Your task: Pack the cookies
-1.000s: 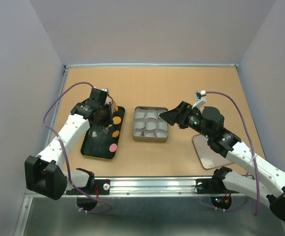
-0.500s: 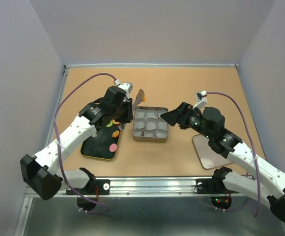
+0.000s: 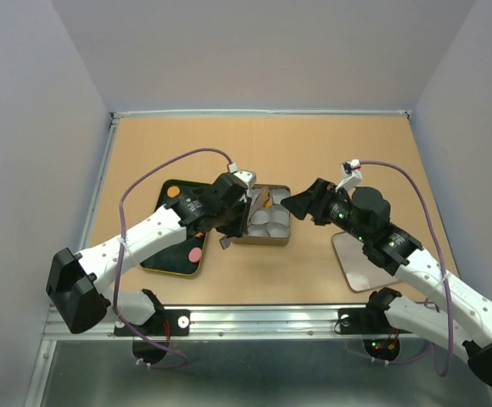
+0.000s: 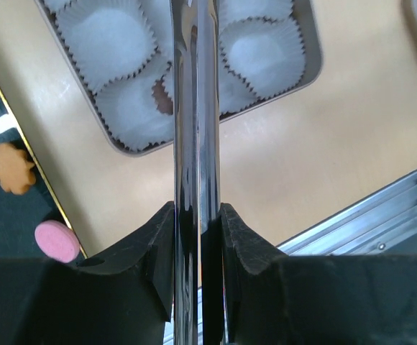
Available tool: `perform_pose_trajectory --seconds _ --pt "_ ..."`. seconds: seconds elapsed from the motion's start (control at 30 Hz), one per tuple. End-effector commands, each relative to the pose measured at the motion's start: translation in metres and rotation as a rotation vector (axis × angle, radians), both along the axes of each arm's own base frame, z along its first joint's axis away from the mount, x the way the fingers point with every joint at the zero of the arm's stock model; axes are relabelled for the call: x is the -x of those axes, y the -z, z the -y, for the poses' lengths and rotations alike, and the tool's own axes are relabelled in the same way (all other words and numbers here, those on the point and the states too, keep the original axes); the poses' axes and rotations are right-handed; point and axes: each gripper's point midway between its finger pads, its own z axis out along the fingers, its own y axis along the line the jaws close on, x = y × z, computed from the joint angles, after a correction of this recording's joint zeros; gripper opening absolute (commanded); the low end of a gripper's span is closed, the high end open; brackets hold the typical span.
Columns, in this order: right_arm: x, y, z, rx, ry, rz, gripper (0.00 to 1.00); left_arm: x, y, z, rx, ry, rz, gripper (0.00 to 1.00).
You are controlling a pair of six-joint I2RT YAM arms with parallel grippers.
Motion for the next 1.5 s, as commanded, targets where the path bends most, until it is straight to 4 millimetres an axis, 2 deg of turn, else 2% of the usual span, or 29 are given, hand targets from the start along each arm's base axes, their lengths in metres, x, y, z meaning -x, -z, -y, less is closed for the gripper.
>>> perform_pose_trajectory --seconds 0.0,0.13,0.37,0.5,0.63,0.73,0.87,1.03,1.23,1.47 --pt "-0.003 -0.010 0.004 -0.007 0.021 0.032 0.96 0.001 -0.005 -0.010 0.019 -0.063 0.031 0.00" --pt "-0.002 -0.003 0.004 -0.002 0.019 0.016 0.96 0.003 0.008 -0.013 -0.002 -0.070 0.020 0.00" --pt "0.000 0.003 0.004 0.003 0.011 0.006 0.96 0.005 0.020 -0.009 -0.015 -0.053 0.009 0.00" --pt "0.000 0.008 0.006 0.012 0.017 -0.003 0.96 0.008 0.026 -0.010 -0.029 -0.045 -0.001 0.04" --pt "0.000 0.012 0.006 0.015 0.019 -0.008 0.96 0.013 0.028 -0.008 -0.028 -0.033 -0.004 0.12" --pt "0.000 0.014 0.006 0.019 0.020 -0.013 0.96 0.012 0.029 -0.011 -0.046 -0.048 0.003 0.25" --pt "0.001 0.013 0.007 0.016 0.020 -0.009 0.96 0.011 0.034 -0.015 -0.081 -0.055 0.002 0.31" --pt "0.003 0.015 0.009 0.014 0.025 -0.008 0.96 0.010 0.029 -0.013 -0.079 -0.051 0.011 0.42" --pt "0.004 0.017 0.011 0.012 0.034 -0.012 0.97 0.011 0.027 -0.012 -0.078 -0.046 0.010 0.48" --pt "0.004 0.021 0.012 0.015 0.036 -0.018 0.96 0.014 0.017 -0.011 -0.055 -0.032 0.022 0.48"
